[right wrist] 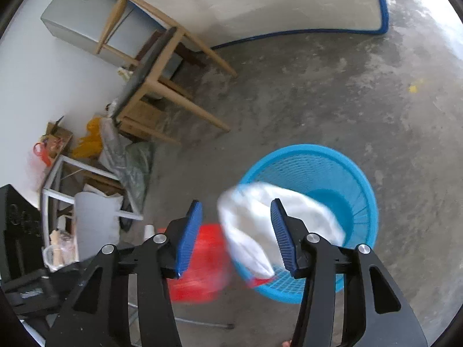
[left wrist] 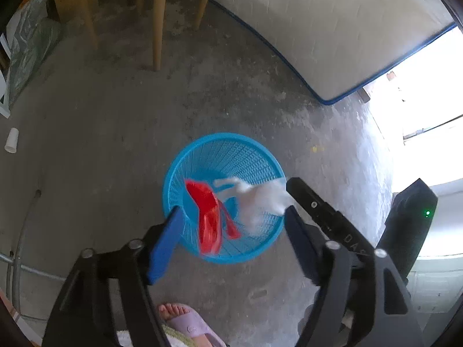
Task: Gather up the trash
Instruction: 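Carry both items to the blue wastebasket and open both tools to drop them, then move both open tools back over the table toward the blue medicine box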
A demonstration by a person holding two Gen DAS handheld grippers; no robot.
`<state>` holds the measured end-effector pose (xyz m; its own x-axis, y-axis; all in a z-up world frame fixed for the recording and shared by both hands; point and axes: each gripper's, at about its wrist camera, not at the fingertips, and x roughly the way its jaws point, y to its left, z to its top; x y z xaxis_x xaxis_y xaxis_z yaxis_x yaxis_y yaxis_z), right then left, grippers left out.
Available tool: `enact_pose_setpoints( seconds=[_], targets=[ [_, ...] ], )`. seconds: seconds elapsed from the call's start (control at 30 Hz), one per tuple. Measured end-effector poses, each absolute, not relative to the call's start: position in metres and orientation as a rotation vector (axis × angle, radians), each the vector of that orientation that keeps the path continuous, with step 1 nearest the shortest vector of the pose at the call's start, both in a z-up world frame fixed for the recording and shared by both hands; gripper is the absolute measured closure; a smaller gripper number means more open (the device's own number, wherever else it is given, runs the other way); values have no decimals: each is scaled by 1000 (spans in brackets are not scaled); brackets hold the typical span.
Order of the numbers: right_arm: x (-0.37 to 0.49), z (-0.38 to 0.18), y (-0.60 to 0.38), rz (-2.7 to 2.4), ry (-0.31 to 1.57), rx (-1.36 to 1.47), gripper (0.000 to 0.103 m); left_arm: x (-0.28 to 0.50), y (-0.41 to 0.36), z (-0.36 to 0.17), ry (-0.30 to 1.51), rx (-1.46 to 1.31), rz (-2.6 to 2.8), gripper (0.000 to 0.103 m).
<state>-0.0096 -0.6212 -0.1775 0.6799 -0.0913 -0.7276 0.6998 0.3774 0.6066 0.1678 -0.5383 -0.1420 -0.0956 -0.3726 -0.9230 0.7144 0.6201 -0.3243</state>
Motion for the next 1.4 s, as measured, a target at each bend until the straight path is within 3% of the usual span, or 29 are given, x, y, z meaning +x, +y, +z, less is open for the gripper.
enact_pose_setpoints(
  seconds=[0.23, 0.7, 1.07, 1.4],
  targets=[
    [-29, -159, -615, -578, 623, 1018, 53, 169, -535, -122, 1285, 269, -955, 28],
    [-41, -83, -570, -528, 546, 808, 50, 138, -483, -30, 1023, 221, -1079, 27],
    [-35, -7, -491, -417, 543, 543, 39, 112, -386, 40, 888, 197, -1065, 27],
    [-13, 11, -417, -283, 616, 415, 31, 108, -282, 75, 809, 153, -941, 27]
  ],
)
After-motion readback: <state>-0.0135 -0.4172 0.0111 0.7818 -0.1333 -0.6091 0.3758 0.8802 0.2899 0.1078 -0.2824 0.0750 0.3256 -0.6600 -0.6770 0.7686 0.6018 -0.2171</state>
